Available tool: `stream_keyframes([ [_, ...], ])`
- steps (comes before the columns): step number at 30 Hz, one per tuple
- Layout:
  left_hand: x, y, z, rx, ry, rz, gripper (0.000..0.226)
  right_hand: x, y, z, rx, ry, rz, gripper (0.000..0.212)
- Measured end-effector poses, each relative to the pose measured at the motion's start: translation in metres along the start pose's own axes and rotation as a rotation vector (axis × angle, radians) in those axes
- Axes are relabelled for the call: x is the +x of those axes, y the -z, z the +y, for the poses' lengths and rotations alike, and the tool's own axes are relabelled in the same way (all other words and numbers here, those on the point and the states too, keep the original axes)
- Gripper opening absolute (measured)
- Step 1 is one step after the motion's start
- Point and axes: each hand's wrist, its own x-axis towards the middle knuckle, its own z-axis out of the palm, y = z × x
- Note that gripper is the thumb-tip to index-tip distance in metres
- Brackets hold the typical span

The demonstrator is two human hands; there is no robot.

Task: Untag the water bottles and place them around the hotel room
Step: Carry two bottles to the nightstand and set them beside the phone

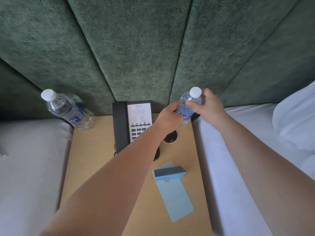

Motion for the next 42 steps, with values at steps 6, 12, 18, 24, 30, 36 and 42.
stream_keyframes([
  [6, 0.018, 0.003, -0.004, 0.024, -0.031, -0.092, 0.066, 0.011, -0.002, 0.000, 0.037, -0.037, 0.053, 0.052],
  [12, 0.014, 0.012, 0.000, 0.232, 0.039, -0.114, 0.081, 0.013, -0.002, -0.004, 0.056, -0.085, 0.042, 0.058],
  [18, -0.011, 0.023, 0.011, 0.360, 0.071, -0.014, 0.081, -0.006, 0.003, -0.010, 0.166, -0.148, -0.028, 0.066],
  [24, -0.082, 0.033, 0.052, 0.517, -0.041, 0.062, 0.069, -0.077, 0.032, -0.033, 0.105, -0.170, -0.009, 0.070],
  [30, -0.174, 0.022, 0.074, 0.782, -0.233, 0.128, 0.063, -0.193, 0.071, -0.063, 0.033, -0.081, 0.088, 0.053],
  [36, -0.239, 0.002, 0.061, 0.889, -0.382, 0.094, 0.063, -0.306, 0.093, -0.068, -0.050, -0.174, 0.268, 0.051],
  [42, -0.282, -0.049, 0.053, 0.973, -0.564, -0.123, 0.064, -0.408, 0.098, -0.048, -0.132, -0.419, 0.467, 0.051],
])
